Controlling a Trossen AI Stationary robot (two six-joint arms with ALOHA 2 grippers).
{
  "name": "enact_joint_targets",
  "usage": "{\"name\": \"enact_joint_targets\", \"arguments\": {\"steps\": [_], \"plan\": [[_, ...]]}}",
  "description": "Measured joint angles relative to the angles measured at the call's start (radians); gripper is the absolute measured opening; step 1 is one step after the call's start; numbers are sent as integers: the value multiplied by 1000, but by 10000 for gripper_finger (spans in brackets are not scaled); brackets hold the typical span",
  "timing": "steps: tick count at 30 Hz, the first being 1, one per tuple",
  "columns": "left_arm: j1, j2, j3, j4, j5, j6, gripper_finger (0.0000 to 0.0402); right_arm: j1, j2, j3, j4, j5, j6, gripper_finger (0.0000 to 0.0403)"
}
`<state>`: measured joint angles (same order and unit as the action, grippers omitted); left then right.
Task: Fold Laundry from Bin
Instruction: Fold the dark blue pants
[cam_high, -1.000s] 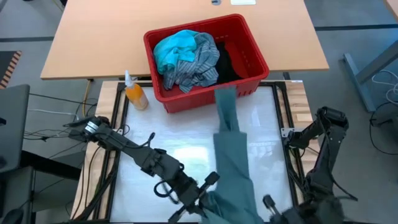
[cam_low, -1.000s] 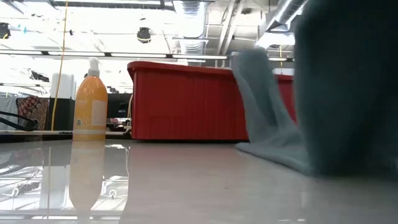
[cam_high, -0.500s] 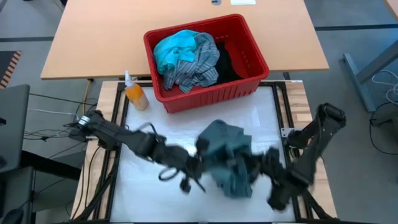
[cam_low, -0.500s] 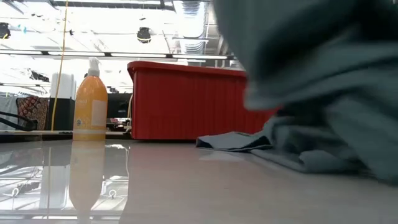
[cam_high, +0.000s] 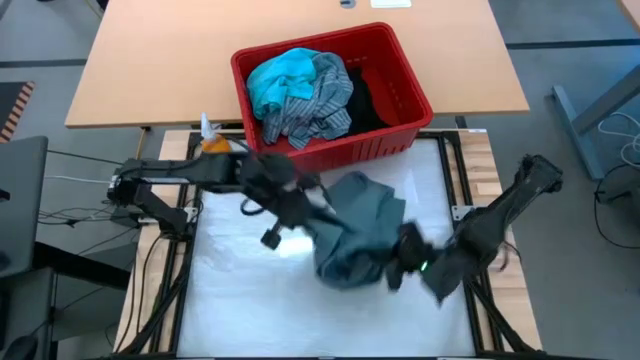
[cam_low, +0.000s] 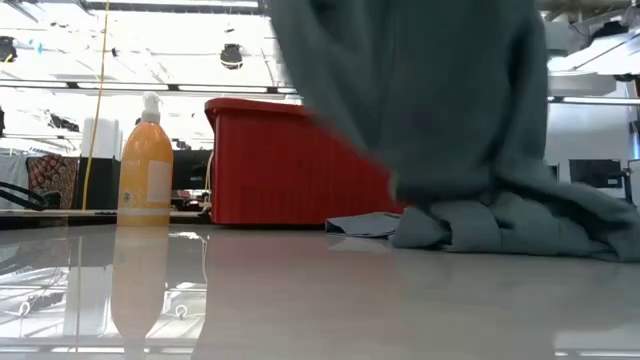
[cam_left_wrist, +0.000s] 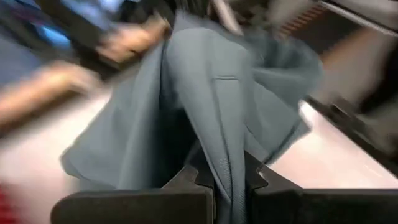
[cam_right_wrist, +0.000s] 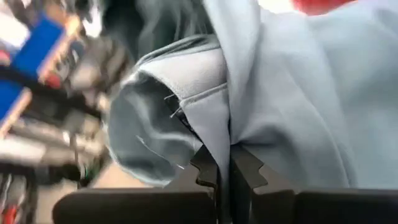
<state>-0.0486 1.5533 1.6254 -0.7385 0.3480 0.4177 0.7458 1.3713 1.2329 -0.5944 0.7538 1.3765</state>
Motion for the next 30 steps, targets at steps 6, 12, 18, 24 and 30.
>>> {"name": "enact_joint_targets", "arguments": {"steps": [6, 12, 18, 24, 30], "plan": [[-7, 6, -429, 453, 143, -29, 0, 31, 182, -117, 24, -110, 418, 33], [-8, 12, -727, 990, 203, -255, 0, 61, 327, -164, 252, -273, 585, 47], [-50, 10, -796, 1064, 216, -333, 0, 92, 356, -164, 366, -283, 582, 85], [-106, 10, -796, 1048, 216, -326, 0, 93, 272, -164, 376, -294, 455, 117], [-129, 10, -796, 1043, 215, -332, 0, 96, 142, -158, 397, -289, 220, 133]]}}
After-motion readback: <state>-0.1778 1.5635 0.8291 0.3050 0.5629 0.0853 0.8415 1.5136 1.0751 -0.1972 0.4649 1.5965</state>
